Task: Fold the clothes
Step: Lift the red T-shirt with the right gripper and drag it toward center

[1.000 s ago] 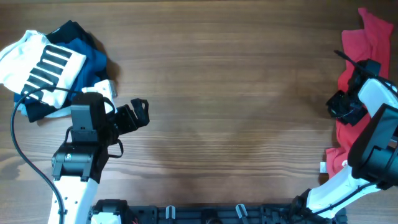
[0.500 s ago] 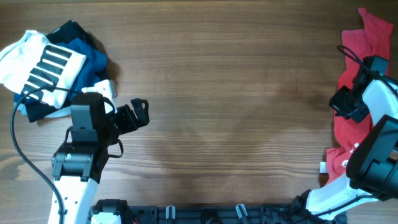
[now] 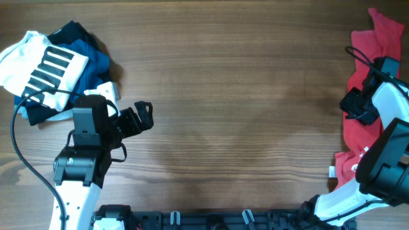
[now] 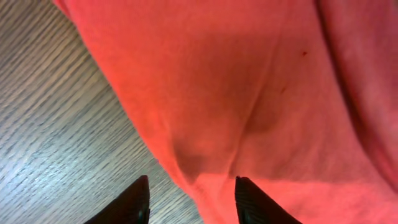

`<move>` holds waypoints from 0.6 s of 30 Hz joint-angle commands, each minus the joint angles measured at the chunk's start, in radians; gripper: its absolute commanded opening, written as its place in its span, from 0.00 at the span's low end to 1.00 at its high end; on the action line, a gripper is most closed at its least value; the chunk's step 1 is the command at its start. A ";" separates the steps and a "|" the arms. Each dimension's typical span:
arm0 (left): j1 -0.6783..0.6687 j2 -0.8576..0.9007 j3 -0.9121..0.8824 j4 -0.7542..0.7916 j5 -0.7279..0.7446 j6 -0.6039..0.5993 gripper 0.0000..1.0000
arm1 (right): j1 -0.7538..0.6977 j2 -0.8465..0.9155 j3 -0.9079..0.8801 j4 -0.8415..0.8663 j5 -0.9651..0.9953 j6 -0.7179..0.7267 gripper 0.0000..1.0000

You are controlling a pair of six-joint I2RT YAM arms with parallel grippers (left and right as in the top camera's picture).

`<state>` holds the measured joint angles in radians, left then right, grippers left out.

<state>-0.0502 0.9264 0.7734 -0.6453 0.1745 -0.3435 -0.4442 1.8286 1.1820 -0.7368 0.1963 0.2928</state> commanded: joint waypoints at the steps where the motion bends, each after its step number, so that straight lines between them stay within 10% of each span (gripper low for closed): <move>1: -0.004 0.003 0.017 0.001 0.015 -0.005 1.00 | -0.002 0.008 -0.013 0.014 0.043 -0.005 0.46; 18: -0.004 0.003 0.017 0.001 0.015 -0.005 1.00 | -0.002 0.108 -0.016 0.019 0.043 -0.005 0.52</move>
<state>-0.0502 0.9264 0.7734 -0.6453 0.1745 -0.3435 -0.4442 1.9133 1.1797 -0.7235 0.2153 0.2893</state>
